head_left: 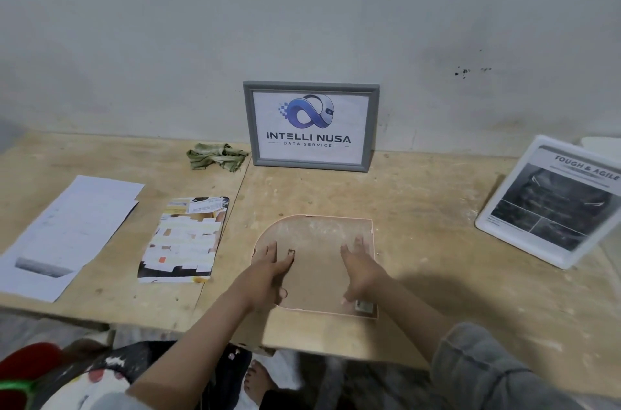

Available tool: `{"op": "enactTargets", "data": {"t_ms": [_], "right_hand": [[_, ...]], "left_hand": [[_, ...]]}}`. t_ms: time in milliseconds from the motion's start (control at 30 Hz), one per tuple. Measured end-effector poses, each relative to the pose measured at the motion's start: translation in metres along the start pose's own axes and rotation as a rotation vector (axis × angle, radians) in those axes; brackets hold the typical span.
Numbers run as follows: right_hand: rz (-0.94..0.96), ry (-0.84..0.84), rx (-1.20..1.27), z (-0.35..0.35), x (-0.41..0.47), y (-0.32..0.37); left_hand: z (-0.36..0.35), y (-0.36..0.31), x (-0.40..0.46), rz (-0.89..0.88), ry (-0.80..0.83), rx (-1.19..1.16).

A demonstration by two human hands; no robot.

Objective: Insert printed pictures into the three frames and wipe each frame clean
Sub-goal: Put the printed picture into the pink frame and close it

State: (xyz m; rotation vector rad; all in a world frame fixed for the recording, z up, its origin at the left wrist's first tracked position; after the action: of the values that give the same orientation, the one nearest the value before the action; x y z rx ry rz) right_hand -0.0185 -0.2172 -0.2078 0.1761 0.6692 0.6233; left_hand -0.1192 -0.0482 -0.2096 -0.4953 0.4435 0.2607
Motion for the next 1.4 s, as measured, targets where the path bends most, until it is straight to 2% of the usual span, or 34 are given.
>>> {"op": "enactTargets", "data": {"t_ms": [100,133,200,267,400,500,633,733,867,967,1033,1100,1167,1267,1400], "right_hand": [[0.003,-0.103,0.070,-0.010,-0.021,-0.003],[0.009,-0.202,0.044,-0.013,-0.029,-0.003],[-0.026,-0.466,0.010,-0.020,-0.043,-0.008],[-0.114,-0.474,0.047,-0.032,-0.045,-0.014],[-0.236,-0.468,0.156,-0.029,-0.045,-0.019],[-0.390,-0.427,0.388,-0.024,-0.040,-0.033],[-0.487,-0.485,0.582,-0.009,-0.038,-0.050],[-0.550,-0.528,0.725,-0.010,-0.037,-0.061],[-0.533,-0.552,0.822,-0.015,-0.030,-0.062],[-0.366,-0.623,0.728,-0.002,-0.033,-0.056],[-0.053,-0.758,0.556,0.018,-0.046,-0.039],[0.291,-0.831,0.279,0.033,-0.063,-0.014],[0.500,-0.928,-0.004,0.045,-0.075,0.005],[0.646,-1.096,-0.184,0.063,-0.081,0.018],[0.651,-1.231,-0.116,0.094,-0.085,0.031]], "left_hand": [[0.005,-0.011,-0.020,-0.032,-0.258,-0.144],[0.009,-0.011,-0.026,-0.020,-0.370,-0.135],[0.014,0.000,-0.033,0.104,-0.523,-0.167],[0.016,0.013,-0.036,0.235,-0.590,-0.289],[0.018,0.021,-0.034,0.413,-0.576,-0.707],[0.019,0.027,-0.028,0.459,-0.548,-0.798],[0.029,0.026,-0.029,0.503,-0.544,-1.040],[0.038,0.016,-0.028,0.488,-0.490,-1.197],[0.055,0.006,-0.026,0.410,-0.488,-1.231],[0.078,-0.003,-0.029,0.379,-0.570,-1.215],[0.094,-0.005,-0.030,0.379,-0.640,-1.218],[0.111,-0.010,-0.031,0.376,-0.673,-1.229],[0.128,-0.016,-0.033,0.352,-0.682,-1.235],[0.154,-0.026,-0.040,0.307,-0.690,-1.198],[0.182,-0.028,-0.050,0.287,-0.764,-1.152]]}}
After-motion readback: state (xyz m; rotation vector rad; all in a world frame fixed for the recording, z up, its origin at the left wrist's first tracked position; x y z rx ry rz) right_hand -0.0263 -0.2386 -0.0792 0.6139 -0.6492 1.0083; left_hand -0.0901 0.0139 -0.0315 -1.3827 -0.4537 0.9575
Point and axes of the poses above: each hand's wrist, its own x-axis towards the middle knuckle, its own z-axis out of the back of the hand, y = z × x, the point moved 6 cm from there along x, towards the middle knuckle, and after that the axes turned 3 degrees about -x, right-handed, at the moved point
